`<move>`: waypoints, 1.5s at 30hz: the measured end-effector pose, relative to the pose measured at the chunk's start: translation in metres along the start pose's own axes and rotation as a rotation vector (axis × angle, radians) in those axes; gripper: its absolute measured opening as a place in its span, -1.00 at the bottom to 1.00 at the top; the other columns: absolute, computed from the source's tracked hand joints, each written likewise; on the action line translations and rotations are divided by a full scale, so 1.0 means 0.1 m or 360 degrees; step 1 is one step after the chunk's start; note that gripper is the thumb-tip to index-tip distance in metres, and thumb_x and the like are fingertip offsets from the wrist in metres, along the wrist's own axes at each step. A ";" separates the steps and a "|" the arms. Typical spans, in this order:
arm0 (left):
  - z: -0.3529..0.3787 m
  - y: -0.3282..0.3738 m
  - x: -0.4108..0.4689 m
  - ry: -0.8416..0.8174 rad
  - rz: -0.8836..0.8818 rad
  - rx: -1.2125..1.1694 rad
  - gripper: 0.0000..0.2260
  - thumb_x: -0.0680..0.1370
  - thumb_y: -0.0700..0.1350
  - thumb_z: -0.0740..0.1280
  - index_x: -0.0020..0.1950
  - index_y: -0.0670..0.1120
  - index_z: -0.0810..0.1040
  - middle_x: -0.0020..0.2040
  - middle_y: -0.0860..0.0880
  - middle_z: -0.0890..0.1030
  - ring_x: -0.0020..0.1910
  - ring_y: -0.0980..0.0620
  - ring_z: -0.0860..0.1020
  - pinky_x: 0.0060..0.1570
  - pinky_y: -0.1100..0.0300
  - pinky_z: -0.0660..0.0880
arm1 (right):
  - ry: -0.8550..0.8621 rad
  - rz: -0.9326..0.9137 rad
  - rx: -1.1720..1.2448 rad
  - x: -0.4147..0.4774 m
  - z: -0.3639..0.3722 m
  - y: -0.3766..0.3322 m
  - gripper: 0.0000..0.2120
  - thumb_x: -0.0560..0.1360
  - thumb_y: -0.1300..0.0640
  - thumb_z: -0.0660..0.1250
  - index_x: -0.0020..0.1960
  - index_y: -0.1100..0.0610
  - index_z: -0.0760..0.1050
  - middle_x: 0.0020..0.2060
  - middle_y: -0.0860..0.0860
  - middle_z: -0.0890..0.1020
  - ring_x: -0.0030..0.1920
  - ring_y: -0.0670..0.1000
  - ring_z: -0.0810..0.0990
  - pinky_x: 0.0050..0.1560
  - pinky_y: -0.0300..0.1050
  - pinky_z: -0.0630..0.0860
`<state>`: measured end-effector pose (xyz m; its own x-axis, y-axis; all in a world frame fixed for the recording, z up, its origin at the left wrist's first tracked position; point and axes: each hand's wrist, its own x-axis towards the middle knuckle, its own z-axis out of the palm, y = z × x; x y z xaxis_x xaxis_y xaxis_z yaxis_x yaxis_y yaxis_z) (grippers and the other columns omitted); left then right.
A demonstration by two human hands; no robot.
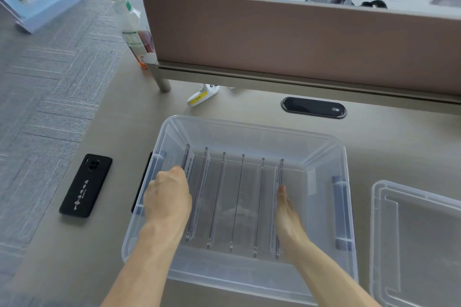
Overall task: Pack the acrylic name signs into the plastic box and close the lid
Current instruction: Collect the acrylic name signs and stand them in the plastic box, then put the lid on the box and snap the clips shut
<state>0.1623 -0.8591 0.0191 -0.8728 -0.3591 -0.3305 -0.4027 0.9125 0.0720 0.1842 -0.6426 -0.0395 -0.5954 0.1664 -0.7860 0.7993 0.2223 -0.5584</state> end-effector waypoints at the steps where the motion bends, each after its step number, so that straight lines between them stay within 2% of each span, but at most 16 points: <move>1: -0.01 0.01 0.00 -0.0012 -0.0007 0.0002 -0.84 0.56 -0.40 0.23 -0.05 -0.19 0.54 -0.13 -0.18 0.67 -0.13 -0.19 0.66 -0.29 0.09 0.47 | 0.0000 0.0004 -0.0002 0.00 0.00 0.00 -0.31 0.59 -0.32 -0.20 0.62 -0.02 0.05 0.61 -0.02 0.17 0.60 0.09 0.14 0.55 0.07 0.05; 3: 0.00 0.00 -0.01 -0.0006 0.0000 -0.0027 -0.85 0.57 -0.39 0.22 -0.01 -0.21 0.55 -0.10 -0.20 0.68 -0.10 -0.21 0.67 -0.28 0.10 0.45 | -0.0002 0.0006 0.0008 0.00 0.00 0.00 -0.32 0.59 -0.31 -0.19 0.62 -0.03 0.04 0.61 -0.03 0.16 0.60 0.09 0.14 0.56 0.07 0.05; 6: 0.05 0.01 -0.05 0.0233 0.0153 -0.0159 -0.82 0.58 -0.32 0.31 0.17 -0.24 0.56 0.00 -0.22 0.70 -0.05 -0.21 0.68 -0.23 0.06 0.51 | -0.0002 -0.0025 0.0054 -0.01 0.00 -0.01 -0.35 0.60 -0.31 -0.18 0.62 -0.06 0.04 0.61 -0.06 0.16 0.60 0.06 0.14 0.56 0.06 0.06; 8: 0.14 0.05 -0.13 0.0271 0.0371 -0.0318 -0.65 0.57 -0.24 0.38 0.36 -0.22 0.54 0.19 -0.20 0.67 0.15 -0.19 0.65 0.06 0.03 0.60 | 0.0042 -0.0105 0.0064 -0.06 -0.01 -0.02 -0.35 0.60 -0.31 -0.15 0.62 -0.07 0.06 0.60 -0.07 0.19 0.59 0.05 0.17 0.55 0.03 0.08; 10: 0.25 0.09 -0.19 0.0174 0.0544 -0.0335 -0.55 0.60 -0.13 0.37 0.48 -0.17 0.46 0.41 -0.16 0.54 0.39 -0.15 0.51 0.34 0.02 0.47 | 0.0099 -0.0253 0.0024 -0.13 0.00 -0.02 -0.40 0.63 -0.25 -0.06 0.62 -0.06 0.06 0.59 -0.09 0.21 0.58 0.02 0.19 0.53 -0.03 0.11; 12: 0.33 0.12 -0.25 0.0046 0.0567 -0.0266 -0.49 0.61 -0.05 0.35 0.54 -0.12 0.38 0.54 -0.15 0.39 0.50 -0.16 0.38 0.47 -0.01 0.34 | 0.0117 -0.0360 -0.0077 -0.24 -0.01 -0.02 -0.43 0.66 -0.14 0.07 0.62 -0.05 0.04 0.59 -0.11 0.19 0.58 0.00 0.19 0.51 -0.09 0.14; 15: 0.27 0.19 -0.41 0.0095 0.0625 -0.0258 -0.47 0.54 -0.04 0.44 0.49 -0.13 0.46 0.52 -0.17 0.43 0.49 -0.21 0.41 0.46 -0.09 0.38 | 0.0137 -0.0552 -0.0195 -0.52 -0.11 -0.07 -0.39 0.65 -0.06 0.17 0.63 -0.02 0.03 0.58 -0.12 0.21 0.58 -0.05 0.18 0.51 -0.13 0.14; 17: 0.19 0.34 -0.60 0.0143 0.0780 -0.0355 -0.46 0.51 -0.05 0.48 0.48 -0.11 0.48 0.50 -0.15 0.45 0.48 -0.19 0.43 0.44 -0.10 0.41 | 0.0197 -0.0677 -0.0203 -0.73 -0.28 -0.12 -0.39 0.64 -0.04 0.21 0.62 -0.03 0.07 0.56 -0.14 0.24 0.56 -0.13 0.19 0.52 -0.17 0.14; 21: 0.04 0.84 -1.05 -0.0012 0.1115 -0.0841 -0.52 0.61 0.03 0.34 0.53 0.07 0.38 0.59 0.12 0.26 0.55 0.13 0.27 0.47 0.28 0.24 | 0.0402 -0.0877 -0.0053 -1.13 -0.88 -0.08 -0.45 0.61 0.11 0.30 0.56 -0.03 0.25 0.47 -0.22 0.39 0.47 -0.27 0.31 0.51 -0.11 0.28; 24: -0.09 1.42 -1.31 -0.0137 0.1297 -0.1102 -0.55 0.63 0.02 0.32 0.52 0.12 0.37 0.56 0.23 0.25 0.52 0.22 0.27 0.45 0.35 0.23 | 0.0663 -0.0879 0.0036 -1.31 -1.50 0.01 -0.49 0.60 0.18 0.32 0.52 0.02 0.33 0.41 -0.16 0.48 0.42 -0.26 0.40 0.47 -0.11 0.36; 30: -0.13 2.44 -1.66 -0.0302 0.1453 -0.1153 -0.53 0.64 -0.02 0.30 0.56 0.04 0.32 0.58 0.11 0.25 0.55 0.15 0.25 0.41 0.40 0.10 | 0.0987 -0.0726 -0.0008 -1.34 -2.56 0.30 -0.49 0.59 0.08 0.33 0.51 -0.02 0.32 0.40 -0.10 0.46 0.40 -0.12 0.42 0.43 0.01 0.42; 34: -0.03 2.94 -1.75 -0.0328 0.1416 -0.1089 -0.49 0.64 -0.03 0.31 0.58 -0.03 0.30 0.58 0.05 0.28 0.56 0.10 0.25 0.42 0.39 0.09 | 0.1060 -0.0681 0.0017 -1.27 -3.11 0.55 -0.48 0.61 0.05 0.30 0.54 -0.03 0.27 0.43 -0.11 0.42 0.42 -0.11 0.39 0.43 -0.02 0.40; 38: 0.25 3.35 -1.81 -0.0438 0.1241 -0.0990 -0.47 0.64 -0.03 0.30 0.59 -0.06 0.27 0.58 0.02 0.28 0.56 0.06 0.26 0.43 0.32 0.15 | 0.1088 -0.0629 0.0042 -1.10 -3.68 0.89 -0.48 0.62 0.03 0.28 0.55 -0.03 0.25 0.43 -0.13 0.42 0.43 -0.11 0.38 0.45 0.01 0.38; 42: 0.64 3.64 -1.88 -0.0564 0.0827 -0.0939 -0.45 0.64 -0.04 0.31 0.60 -0.08 0.25 0.56 -0.06 0.30 0.56 -0.03 0.26 0.45 0.20 0.20 | 0.1026 -0.0538 0.0033 -0.79 -4.28 1.28 -0.49 0.61 0.03 0.28 0.54 -0.02 0.27 0.45 -0.08 0.43 0.44 -0.07 0.38 0.45 0.01 0.36; 45: 0.98 3.80 -1.89 -0.0642 0.0479 -0.0882 -0.47 0.63 -0.06 0.33 0.57 -0.08 0.28 0.48 -0.17 0.42 0.48 -0.15 0.36 0.36 0.06 0.33 | 0.0957 -0.0381 0.0000 -0.55 -4.64 1.62 -0.50 0.61 0.02 0.28 0.52 0.03 0.30 0.46 -0.03 0.43 0.45 -0.01 0.38 0.44 0.00 0.35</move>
<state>0.2019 -0.4252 0.0164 -0.8414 0.0872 -0.5333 -0.3357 0.6891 0.6422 0.3085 -0.1699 0.0368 -0.6991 0.6214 -0.3538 0.6385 0.3199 -0.7000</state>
